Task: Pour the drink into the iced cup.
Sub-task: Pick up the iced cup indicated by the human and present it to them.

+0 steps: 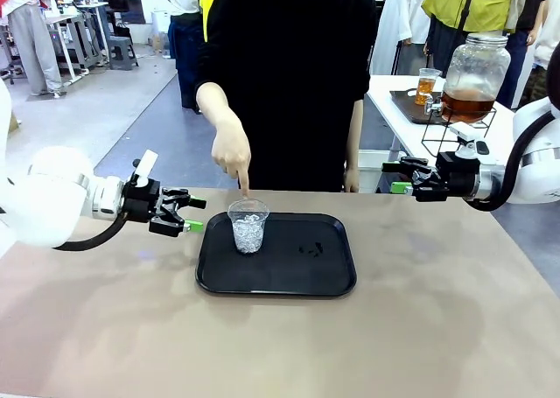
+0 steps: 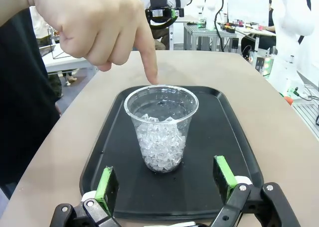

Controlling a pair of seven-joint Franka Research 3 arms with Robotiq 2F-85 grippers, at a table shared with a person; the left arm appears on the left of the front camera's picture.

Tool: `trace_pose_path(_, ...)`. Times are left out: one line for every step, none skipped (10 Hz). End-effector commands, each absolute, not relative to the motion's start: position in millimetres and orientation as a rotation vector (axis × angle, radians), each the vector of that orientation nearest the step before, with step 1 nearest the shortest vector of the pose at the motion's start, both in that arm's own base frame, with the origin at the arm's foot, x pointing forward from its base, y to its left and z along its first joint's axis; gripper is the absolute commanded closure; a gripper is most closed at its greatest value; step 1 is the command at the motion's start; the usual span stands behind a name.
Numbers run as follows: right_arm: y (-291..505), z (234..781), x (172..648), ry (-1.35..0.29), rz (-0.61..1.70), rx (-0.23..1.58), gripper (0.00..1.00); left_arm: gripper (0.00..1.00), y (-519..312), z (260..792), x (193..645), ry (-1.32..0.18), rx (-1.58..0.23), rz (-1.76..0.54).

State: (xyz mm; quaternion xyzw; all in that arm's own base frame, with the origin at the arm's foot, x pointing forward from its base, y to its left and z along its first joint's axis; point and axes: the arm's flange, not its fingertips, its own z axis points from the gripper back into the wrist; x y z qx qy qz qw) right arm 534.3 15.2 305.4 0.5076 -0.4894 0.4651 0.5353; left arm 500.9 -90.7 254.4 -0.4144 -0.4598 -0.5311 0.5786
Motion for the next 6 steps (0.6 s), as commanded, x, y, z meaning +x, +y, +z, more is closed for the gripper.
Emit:
trace_pose_path(15.1,308.3,536.2,-1.170,1.114,1.207,0.00,0.00,-89.1,253.8,500.6,-1.083,-0.963,-1.248)
trace_pose_path(15.1,308.3,536.2,-1.170,1.114,1.207,0.00,0.00,-90.7,254.4,500.9,-1.076,-0.969,-1.242)
trace_pose_path(15.1,308.3,536.2,-1.170,1.114,1.207,0.00,0.00,-96.6,250.9,500.1,-1.075,-0.964,-1.249)
trace_pose_path(15.1,308.3,536.2,-1.170,1.114,1.207,0.00,0.00,-99.7,248.1,500.6,-1.076,-0.969,-1.246)
trace_pose_path(15.1,308.3,536.2,-1.170,1.114,1.207,0.00,0.00,-101.6,245.9,501.5,-1.079,-0.967,-1.243)
trace_pose_path(15.1,308.3,536.2,-1.170,1.114,1.207,0.00,0.00,-105.0,243.7,502.4,-1.080,-0.957,-1.246)
